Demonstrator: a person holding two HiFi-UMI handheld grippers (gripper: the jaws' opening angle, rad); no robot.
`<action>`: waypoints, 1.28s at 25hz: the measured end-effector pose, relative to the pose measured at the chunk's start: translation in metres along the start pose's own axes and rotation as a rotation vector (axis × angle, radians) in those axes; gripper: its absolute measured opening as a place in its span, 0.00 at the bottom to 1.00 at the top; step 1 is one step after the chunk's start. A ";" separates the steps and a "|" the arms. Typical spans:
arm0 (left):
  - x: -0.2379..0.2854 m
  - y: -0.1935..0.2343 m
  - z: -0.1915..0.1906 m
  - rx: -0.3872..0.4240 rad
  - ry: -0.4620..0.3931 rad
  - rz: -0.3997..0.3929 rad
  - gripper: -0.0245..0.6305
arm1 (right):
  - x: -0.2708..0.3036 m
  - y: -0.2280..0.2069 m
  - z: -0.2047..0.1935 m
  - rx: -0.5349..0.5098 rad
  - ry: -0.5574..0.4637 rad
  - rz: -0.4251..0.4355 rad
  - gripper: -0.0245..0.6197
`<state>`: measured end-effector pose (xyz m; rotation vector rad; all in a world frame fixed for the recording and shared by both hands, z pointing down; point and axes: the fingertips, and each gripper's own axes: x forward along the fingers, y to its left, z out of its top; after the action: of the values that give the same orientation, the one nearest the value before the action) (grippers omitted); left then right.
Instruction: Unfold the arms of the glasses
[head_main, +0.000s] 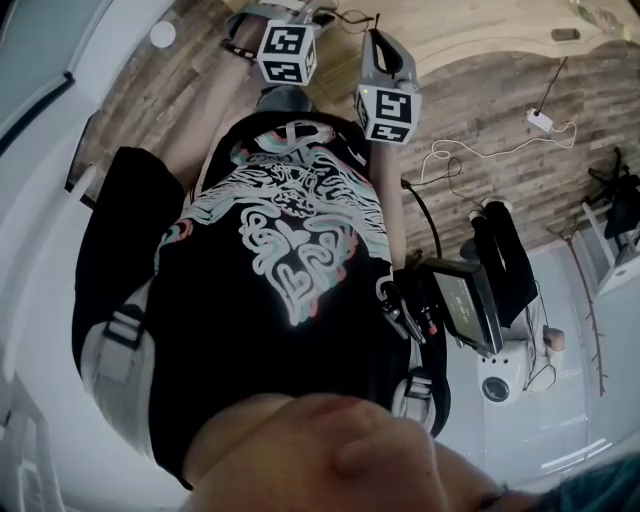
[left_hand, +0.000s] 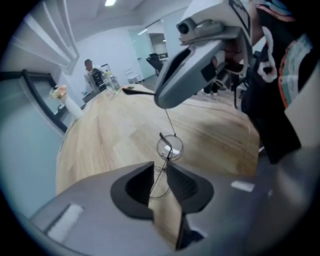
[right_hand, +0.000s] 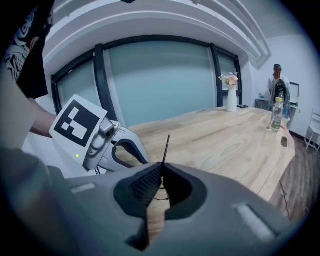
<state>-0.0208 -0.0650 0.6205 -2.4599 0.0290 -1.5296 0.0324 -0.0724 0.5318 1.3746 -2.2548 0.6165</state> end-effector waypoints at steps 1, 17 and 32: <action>0.002 -0.001 0.003 0.035 -0.004 -0.024 0.10 | 0.000 0.000 0.000 -0.003 0.000 0.001 0.05; 0.029 -0.008 0.007 0.212 0.100 -0.157 0.10 | 0.002 0.005 0.002 -0.005 -0.005 0.031 0.05; 0.032 -0.013 -0.007 0.251 0.159 -0.195 0.09 | 0.002 0.005 0.003 0.011 -0.008 0.037 0.05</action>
<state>-0.0138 -0.0587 0.6541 -2.1943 -0.3615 -1.6890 0.0270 -0.0733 0.5301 1.3453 -2.2908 0.6379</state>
